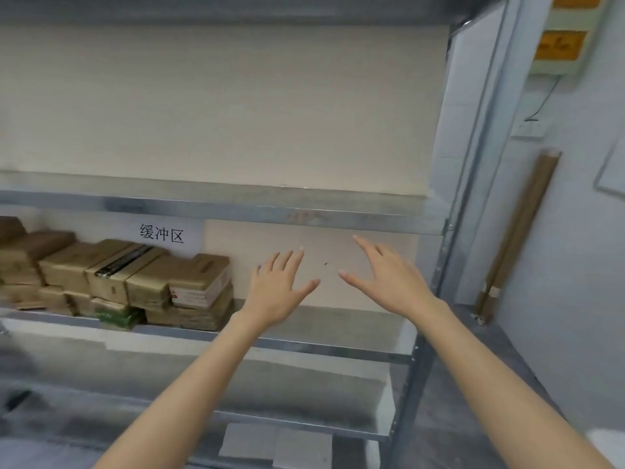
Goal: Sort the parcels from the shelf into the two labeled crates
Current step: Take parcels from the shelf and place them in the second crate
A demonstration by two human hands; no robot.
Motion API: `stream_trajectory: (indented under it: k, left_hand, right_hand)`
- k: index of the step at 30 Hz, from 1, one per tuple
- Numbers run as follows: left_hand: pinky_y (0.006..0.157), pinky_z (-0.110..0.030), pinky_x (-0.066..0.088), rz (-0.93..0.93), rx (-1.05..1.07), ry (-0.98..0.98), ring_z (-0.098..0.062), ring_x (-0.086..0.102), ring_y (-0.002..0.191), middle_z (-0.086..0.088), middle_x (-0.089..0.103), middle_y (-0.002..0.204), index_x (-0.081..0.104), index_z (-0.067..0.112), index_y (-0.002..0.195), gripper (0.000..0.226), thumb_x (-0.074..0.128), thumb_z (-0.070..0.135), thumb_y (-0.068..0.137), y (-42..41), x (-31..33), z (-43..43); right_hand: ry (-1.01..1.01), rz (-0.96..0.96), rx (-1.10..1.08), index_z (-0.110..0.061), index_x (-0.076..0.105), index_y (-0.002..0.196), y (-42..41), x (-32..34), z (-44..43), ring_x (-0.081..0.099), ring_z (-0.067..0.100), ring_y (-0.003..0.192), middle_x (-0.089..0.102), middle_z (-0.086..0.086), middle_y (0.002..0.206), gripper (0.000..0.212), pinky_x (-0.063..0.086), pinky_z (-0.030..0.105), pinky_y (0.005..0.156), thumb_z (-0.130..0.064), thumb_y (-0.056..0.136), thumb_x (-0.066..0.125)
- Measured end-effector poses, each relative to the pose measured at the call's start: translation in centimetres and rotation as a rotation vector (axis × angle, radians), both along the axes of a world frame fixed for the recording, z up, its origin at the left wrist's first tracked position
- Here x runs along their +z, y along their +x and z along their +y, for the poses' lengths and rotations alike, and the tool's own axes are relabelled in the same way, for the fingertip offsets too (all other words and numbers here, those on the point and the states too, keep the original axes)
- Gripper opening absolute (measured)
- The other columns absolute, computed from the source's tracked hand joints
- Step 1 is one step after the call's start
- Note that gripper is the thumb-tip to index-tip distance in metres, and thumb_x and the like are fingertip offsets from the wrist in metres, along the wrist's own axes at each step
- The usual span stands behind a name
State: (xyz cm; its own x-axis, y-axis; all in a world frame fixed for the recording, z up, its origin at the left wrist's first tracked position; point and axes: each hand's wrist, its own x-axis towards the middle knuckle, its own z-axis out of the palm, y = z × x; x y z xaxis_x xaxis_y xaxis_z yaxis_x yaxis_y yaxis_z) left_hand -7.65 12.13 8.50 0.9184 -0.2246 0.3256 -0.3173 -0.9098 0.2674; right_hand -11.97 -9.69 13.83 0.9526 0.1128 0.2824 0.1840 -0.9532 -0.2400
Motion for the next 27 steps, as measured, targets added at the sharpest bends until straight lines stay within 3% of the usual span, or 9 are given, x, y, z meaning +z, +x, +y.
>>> stream_trajectory:
  k: [8,14,21,27]
  left_hand:
    - [0.114,-0.048,0.020,-0.047,0.179,-0.040,-0.017,0.022,0.145,0.004,0.032,0.156,0.022,0.027,0.153,0.076,0.042,0.065,0.091,6.2,-2.5,17.0]
    - [0.117,-0.046,0.019,0.017,0.181,-0.039,-0.017,0.026,0.144,-0.001,0.036,0.153,0.022,0.021,0.153,0.096,0.054,0.073,0.079,11.6,-5.1,26.7]
    - [0.116,-0.046,0.024,0.151,0.120,-0.013,-0.022,0.033,0.141,-0.005,0.039,0.151,0.021,0.018,0.154,0.108,0.065,0.071,0.072,17.6,-9.1,32.2]
    - [0.120,-0.041,0.013,0.218,0.090,0.014,-0.021,0.023,0.146,-0.007,0.030,0.157,0.016,0.017,0.155,0.114,0.071,0.068,0.068,20.6,-11.9,33.5]
  right_hand:
    - [0.091,0.026,0.151,-0.029,0.020,0.155,10.2,-3.9,16.2,0.029,0.023,0.143,0.030,0.002,0.157,0.082,0.032,0.044,0.113,-0.065,0.088,0.053]
    - [0.184,0.120,0.184,-0.034,0.006,0.157,17.3,-8.7,26.5,0.021,0.027,0.148,0.016,0.009,0.163,0.096,0.031,0.045,0.114,-0.063,0.084,0.062]
    - [0.207,0.331,0.142,-0.029,-0.002,0.157,22.8,-14.1,32.3,0.024,0.023,0.147,0.018,0.001,0.163,0.113,0.034,0.043,0.113,-0.066,0.076,0.068]
    - [0.189,0.433,0.072,-0.028,-0.007,0.157,25.0,-17.2,33.2,0.038,0.029,0.138,0.031,0.007,0.156,0.125,0.038,0.041,0.105,-0.066,0.070,0.074]
